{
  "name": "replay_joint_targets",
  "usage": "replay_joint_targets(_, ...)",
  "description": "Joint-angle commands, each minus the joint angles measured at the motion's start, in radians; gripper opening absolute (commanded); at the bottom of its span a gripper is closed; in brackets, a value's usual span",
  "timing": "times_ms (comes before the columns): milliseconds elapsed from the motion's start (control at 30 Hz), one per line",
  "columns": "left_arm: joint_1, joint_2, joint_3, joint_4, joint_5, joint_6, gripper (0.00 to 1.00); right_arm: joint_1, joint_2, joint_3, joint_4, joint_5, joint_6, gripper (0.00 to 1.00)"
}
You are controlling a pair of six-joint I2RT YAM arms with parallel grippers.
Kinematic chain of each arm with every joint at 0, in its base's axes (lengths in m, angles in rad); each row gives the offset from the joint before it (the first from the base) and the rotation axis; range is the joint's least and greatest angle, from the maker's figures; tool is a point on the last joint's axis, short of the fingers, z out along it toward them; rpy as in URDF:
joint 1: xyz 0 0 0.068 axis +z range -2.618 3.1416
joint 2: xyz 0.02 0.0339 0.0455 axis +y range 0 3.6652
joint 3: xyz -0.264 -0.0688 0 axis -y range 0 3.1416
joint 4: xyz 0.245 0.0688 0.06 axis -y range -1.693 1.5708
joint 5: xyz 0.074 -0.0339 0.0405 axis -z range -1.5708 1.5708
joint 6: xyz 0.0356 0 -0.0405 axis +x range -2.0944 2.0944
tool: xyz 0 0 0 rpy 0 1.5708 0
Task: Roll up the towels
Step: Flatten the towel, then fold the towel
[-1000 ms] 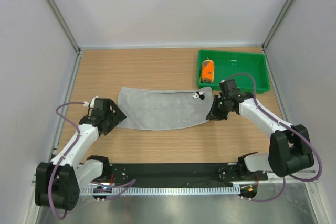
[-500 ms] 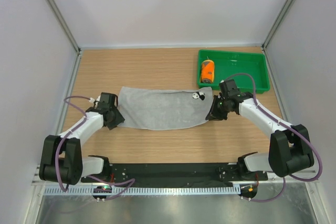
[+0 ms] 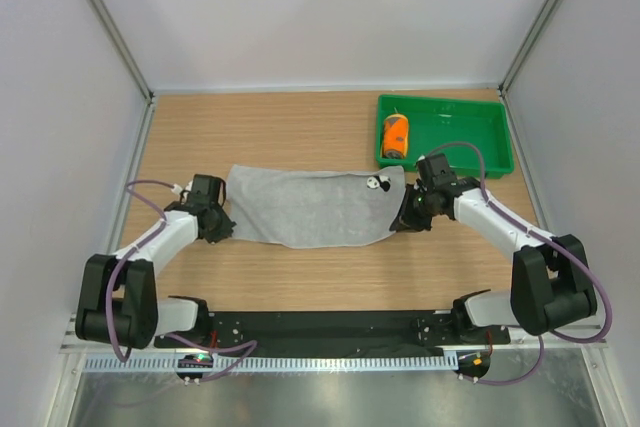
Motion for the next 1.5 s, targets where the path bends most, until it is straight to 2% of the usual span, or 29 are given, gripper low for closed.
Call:
replay_joint_targets(0, -0.004, -0.078, 0.024, -0.056, -0.014, -0.007, 0.0, 0.005, -0.008, -0.016, 0.023, -0.021, -0.008, 0.01)
replay_joint_targets(200, -0.004, -0.316, 0.081, -0.235, 0.026, -0.04, 0.0, 0.005, -0.132, -0.033, -0.028, -0.007, 0.009, 0.01)
replay_joint_targets(400, -0.008, -0.514, 0.155, -0.419, 0.038, -0.05, 0.0, 0.005, -0.325, -0.006, -0.173, 0.025, 0.02, 0.01)
replay_joint_targets(567, -0.007, -0.578, 0.215, -0.508, 0.066, -0.065, 0.0, 0.006, -0.375, -0.048, -0.233, 0.02, 0.032, 0.01)
replay_joint_targets(733, -0.008, -0.644, 0.253, -0.571, 0.028, -0.048, 0.0, 0.005, -0.424, -0.061, -0.252, 0.045, 0.063, 0.01)
replay_joint_targets(800, -0.008, -0.635, 0.262, -0.576, 0.014, -0.028, 0.0, 0.006, -0.415, -0.052, -0.246, 0.057, 0.067, 0.01)
replay_joint_targets(1233, -0.004, -0.427, 0.227, -0.418, 0.034, 0.026, 0.0, 0.0, -0.093, 0.089, -0.138, -0.015, 0.038, 0.01)
replay_joint_targets(1467, 0.027, -0.28, 0.281, -0.338, 0.036, 0.072, 0.0, -0.032, 0.081, 0.185, -0.121, -0.023, 0.011, 0.01)
